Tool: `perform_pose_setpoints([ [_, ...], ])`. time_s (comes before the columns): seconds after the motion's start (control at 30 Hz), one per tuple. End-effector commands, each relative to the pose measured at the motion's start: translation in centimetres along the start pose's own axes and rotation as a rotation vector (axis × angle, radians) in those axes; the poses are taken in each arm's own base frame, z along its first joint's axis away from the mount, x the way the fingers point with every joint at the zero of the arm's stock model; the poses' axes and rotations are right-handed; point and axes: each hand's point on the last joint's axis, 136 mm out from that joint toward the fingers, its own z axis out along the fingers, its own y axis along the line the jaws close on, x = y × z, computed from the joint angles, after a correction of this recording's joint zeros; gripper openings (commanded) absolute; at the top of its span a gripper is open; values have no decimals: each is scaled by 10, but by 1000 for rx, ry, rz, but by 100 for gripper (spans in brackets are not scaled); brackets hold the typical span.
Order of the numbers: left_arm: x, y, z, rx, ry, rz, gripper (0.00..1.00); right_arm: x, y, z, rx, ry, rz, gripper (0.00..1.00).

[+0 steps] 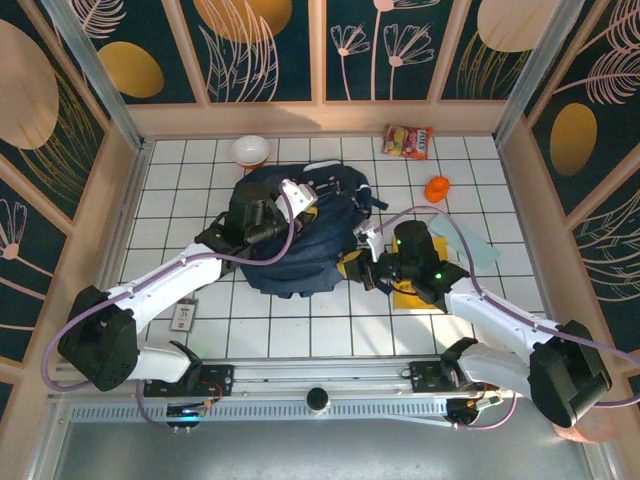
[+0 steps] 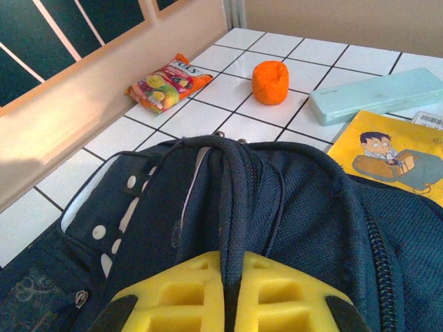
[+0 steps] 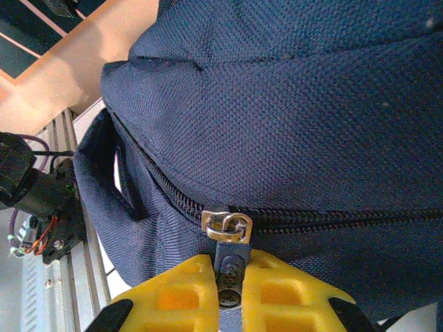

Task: Pack the student bag

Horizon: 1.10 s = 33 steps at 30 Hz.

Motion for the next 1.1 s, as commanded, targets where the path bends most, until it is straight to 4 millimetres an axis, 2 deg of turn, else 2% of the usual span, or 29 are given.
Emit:
perform_pose_setpoints([
  [0.0,-48,1,-14,4,-173,24,0,-11,14,-1,-77,-51,-22,10],
  [0.43,-54,2,-19,-3,-189,40,0,-7,11,-4,-116,-59,59,23],
  [0.63,-58,2,-21,-4,-200,45,0,-4,10,-4,-121,-55,74,24],
  [0.7,-58,2,-21,-6,-201,44,0,-3,10,-4,-122,-54,76,21],
  [0.93,-56,7,-20,-34,-195,35,0,-2,7,-3,-104,-43,91,1],
  [1.07,-52,13,-19,-68,-189,23,0,-4,-3,-4,-34,-46,110,0],
])
